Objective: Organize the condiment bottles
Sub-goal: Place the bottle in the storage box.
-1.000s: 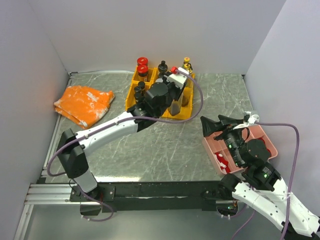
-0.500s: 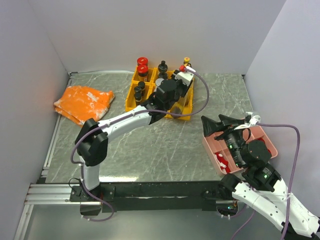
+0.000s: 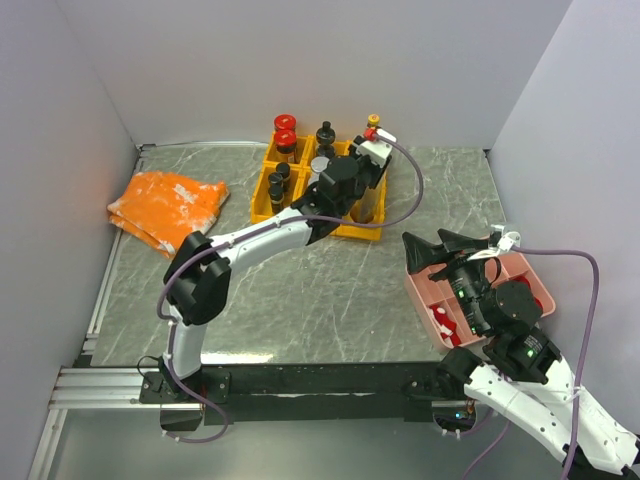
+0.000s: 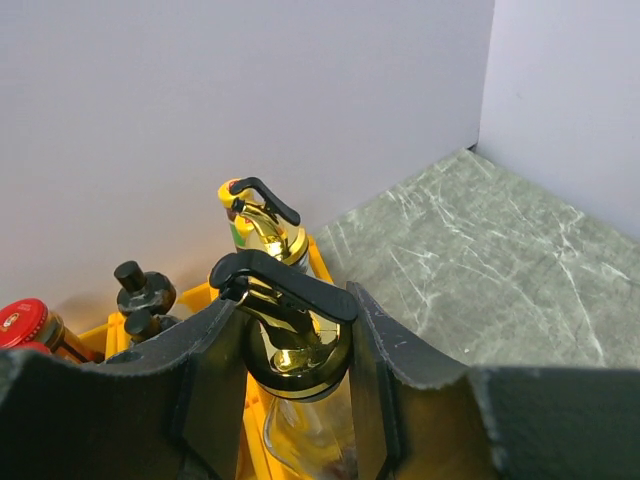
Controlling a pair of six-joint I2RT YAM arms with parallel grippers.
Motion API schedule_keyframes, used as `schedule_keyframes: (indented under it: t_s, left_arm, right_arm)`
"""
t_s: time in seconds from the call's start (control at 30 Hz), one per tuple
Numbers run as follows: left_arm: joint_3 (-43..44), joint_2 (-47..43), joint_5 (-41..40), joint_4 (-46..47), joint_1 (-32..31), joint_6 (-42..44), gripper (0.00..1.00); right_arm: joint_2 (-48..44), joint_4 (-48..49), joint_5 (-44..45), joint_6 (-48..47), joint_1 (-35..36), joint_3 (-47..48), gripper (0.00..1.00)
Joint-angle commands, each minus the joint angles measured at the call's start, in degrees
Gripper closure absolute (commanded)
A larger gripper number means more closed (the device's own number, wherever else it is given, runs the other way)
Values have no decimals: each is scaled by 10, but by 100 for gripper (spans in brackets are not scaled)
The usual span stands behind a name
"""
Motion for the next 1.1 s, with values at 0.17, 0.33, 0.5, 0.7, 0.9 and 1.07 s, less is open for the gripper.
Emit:
schedule_keyframes:
  t_s: [0.17,0.33,0.5,0.7,0.9,1.07]
  left_arm:
    - [22,21,8,110,19,2,99]
    - [7,25,23,126,31,-9,99]
    - [-2,31,38,125,32,-8,73]
    - [-33,7,43,119,31,-19,30]
    - [-94,-66,52,104,27,-53,2]
    - [-184,-160,53,88,24,-97,3]
  right_arm:
    - [-11,36,2,-8,1,-11,0]
    - [-10,34,4,-9,1,-12,0]
    - [-10,40,6,-10,1,-15,0]
    - [-5,39,12,-10,1,-18,0]
    - [7,35,11,-5,1,-6,0]
    - [45,15,-14,19,1,15,0]
